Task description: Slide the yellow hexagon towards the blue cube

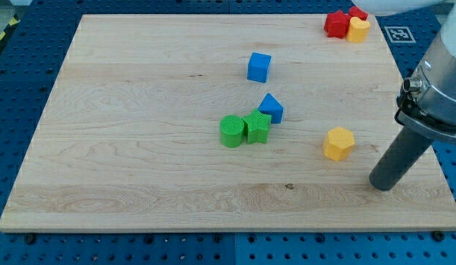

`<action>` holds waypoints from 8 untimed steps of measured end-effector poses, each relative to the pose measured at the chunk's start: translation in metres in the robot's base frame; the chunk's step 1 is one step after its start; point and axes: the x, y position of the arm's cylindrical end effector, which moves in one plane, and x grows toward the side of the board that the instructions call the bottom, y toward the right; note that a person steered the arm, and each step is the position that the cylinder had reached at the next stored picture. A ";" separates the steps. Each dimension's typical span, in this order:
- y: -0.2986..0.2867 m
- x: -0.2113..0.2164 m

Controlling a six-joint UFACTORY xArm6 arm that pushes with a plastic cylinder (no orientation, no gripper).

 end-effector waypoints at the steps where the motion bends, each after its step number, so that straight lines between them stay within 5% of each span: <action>1: -0.017 -0.007; 2: -0.056 -0.019; 4: -0.025 -0.045; 6: -0.079 -0.049; 8: -0.044 -0.065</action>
